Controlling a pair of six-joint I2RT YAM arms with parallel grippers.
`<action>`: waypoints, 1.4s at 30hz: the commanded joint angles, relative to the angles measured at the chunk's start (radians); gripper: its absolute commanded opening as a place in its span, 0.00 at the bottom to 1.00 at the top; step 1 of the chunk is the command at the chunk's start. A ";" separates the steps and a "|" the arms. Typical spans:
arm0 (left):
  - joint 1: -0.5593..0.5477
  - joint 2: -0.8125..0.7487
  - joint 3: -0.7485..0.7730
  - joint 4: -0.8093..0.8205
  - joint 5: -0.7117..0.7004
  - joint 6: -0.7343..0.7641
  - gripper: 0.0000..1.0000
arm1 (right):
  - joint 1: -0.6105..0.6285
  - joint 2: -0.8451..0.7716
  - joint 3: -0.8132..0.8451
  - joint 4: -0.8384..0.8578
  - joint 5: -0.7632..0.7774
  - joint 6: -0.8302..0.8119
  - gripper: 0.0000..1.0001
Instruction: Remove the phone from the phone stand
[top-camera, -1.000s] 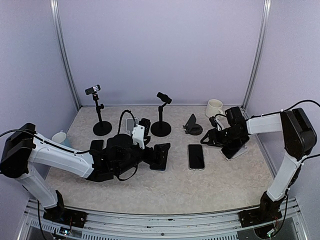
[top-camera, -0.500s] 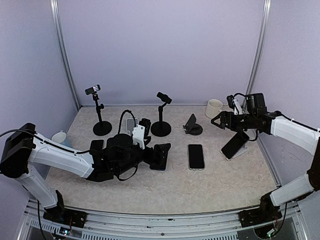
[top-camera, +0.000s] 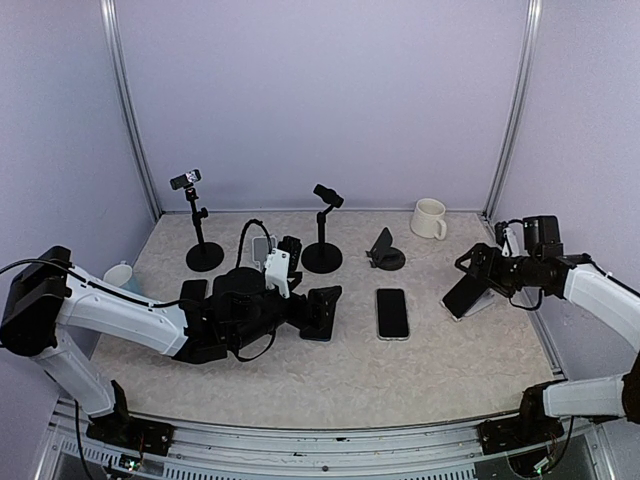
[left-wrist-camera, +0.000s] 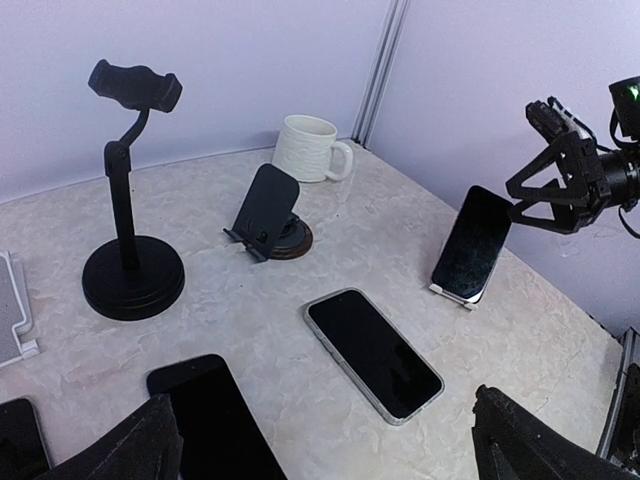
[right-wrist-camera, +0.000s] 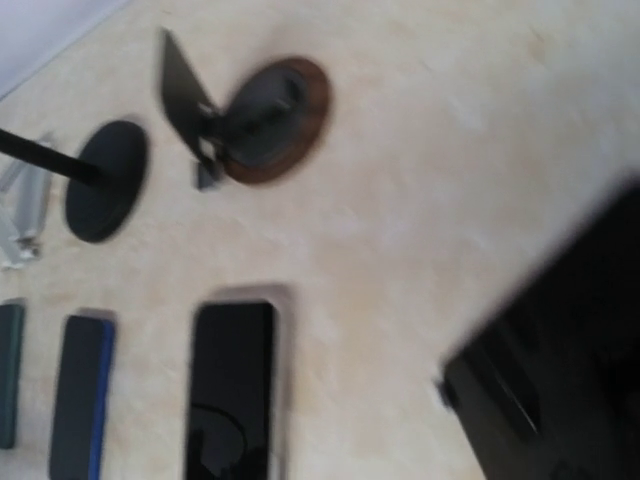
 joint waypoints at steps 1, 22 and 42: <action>0.003 -0.008 -0.007 0.033 -0.006 0.013 0.99 | -0.021 -0.030 -0.064 -0.060 0.056 0.076 1.00; 0.003 -0.006 -0.004 0.028 -0.007 0.015 0.99 | -0.023 0.203 -0.226 0.240 0.167 0.086 1.00; 0.015 -0.011 -0.012 0.025 -0.010 0.016 0.99 | -0.062 0.405 -0.230 0.449 0.075 0.073 0.93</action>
